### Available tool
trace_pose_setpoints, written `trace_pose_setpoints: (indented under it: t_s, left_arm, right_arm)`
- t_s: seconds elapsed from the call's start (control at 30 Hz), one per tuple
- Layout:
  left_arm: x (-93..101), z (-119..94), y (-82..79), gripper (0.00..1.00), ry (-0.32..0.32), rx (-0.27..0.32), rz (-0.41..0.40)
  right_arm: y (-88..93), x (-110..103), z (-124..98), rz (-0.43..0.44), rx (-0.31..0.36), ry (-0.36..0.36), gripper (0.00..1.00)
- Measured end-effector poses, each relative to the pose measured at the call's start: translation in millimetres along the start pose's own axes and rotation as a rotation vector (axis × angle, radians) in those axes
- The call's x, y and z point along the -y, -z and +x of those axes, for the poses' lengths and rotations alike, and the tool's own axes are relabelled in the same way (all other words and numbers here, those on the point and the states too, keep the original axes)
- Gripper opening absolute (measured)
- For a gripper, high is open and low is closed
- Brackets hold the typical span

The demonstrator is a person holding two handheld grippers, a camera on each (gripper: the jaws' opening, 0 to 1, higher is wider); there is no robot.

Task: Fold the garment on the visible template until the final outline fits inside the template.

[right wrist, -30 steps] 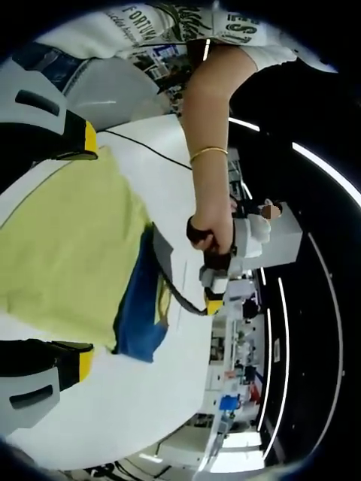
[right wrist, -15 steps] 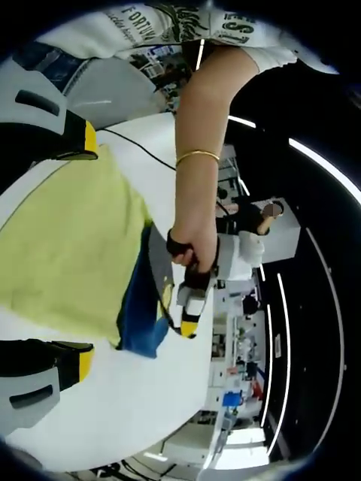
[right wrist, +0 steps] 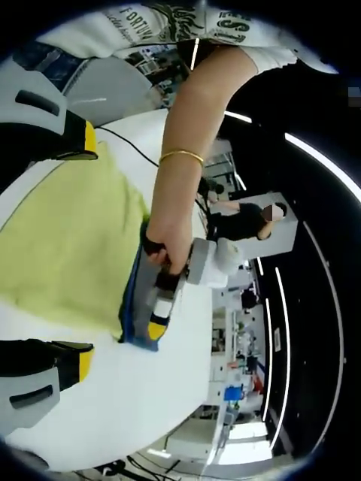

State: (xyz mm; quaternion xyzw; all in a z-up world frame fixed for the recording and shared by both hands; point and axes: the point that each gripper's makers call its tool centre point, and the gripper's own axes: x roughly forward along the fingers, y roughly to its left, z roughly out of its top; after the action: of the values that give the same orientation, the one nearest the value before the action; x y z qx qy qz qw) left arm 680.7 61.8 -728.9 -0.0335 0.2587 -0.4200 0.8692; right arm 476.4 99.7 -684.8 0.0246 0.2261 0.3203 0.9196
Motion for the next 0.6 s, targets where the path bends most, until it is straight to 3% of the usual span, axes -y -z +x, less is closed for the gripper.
trace_pose_setpoints:
  t_s: [0.3,0.6]
  left_arm:
    - [-2.5,-26.1,-6.3,0.39,0.042,0.048,0.065]
    - [-2.7,-64.2,-3.4,0.66,0.067,0.068,0.122]
  right_arm:
    - [-12.7,-4.2,1.1,0.007,0.024,-0.056,0.99]
    - [-12.4,-7.0,1.1,-0.061,-0.041,-0.123,0.99]
